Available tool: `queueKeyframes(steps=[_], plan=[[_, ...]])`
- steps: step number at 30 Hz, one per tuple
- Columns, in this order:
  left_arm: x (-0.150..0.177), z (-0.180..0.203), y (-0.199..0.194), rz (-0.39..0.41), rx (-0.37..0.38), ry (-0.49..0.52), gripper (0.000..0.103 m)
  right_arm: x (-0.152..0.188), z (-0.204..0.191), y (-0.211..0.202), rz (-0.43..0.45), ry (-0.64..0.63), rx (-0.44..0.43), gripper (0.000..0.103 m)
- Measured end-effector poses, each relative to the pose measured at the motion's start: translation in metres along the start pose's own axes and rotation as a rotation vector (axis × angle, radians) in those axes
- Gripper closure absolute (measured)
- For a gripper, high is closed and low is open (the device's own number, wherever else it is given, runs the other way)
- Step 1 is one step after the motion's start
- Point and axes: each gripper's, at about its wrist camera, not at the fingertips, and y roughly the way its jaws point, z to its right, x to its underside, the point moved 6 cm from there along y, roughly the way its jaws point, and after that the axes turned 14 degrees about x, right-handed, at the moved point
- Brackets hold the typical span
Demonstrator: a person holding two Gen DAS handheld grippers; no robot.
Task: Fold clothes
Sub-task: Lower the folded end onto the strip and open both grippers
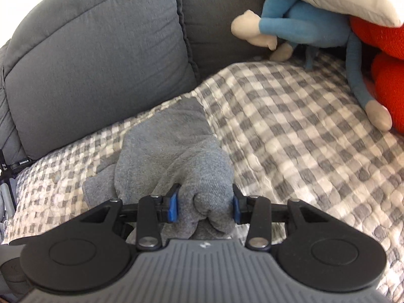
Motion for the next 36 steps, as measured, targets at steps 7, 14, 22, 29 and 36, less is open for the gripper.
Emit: queueKeyframes(steps=[7,14,22,29,36], plan=[[0.002,-0.016,-0.008,0.009,0.021,-0.048,0.070,0.010,0.017,-0.004,0.013,0.093,-0.048,0.041],[-0.022,-0.047,-0.022,0.026,0.055,-0.140,0.059,0.015,0.027,-0.022,0.040,0.270,-0.137,0.029],[-0.040,-0.088,-0.004,0.000,0.166,-0.450,0.055,0.023,0.040,-0.013,0.029,0.297,0.026,0.029],[-0.058,-0.091,0.010,0.061,0.194,-0.493,0.042,0.016,0.018,-0.046,0.192,0.162,0.116,0.029],[-0.072,-0.090,0.030,0.062,0.232,-0.535,0.050,0.036,-0.057,-0.053,0.254,-0.113,-0.028,0.029]])
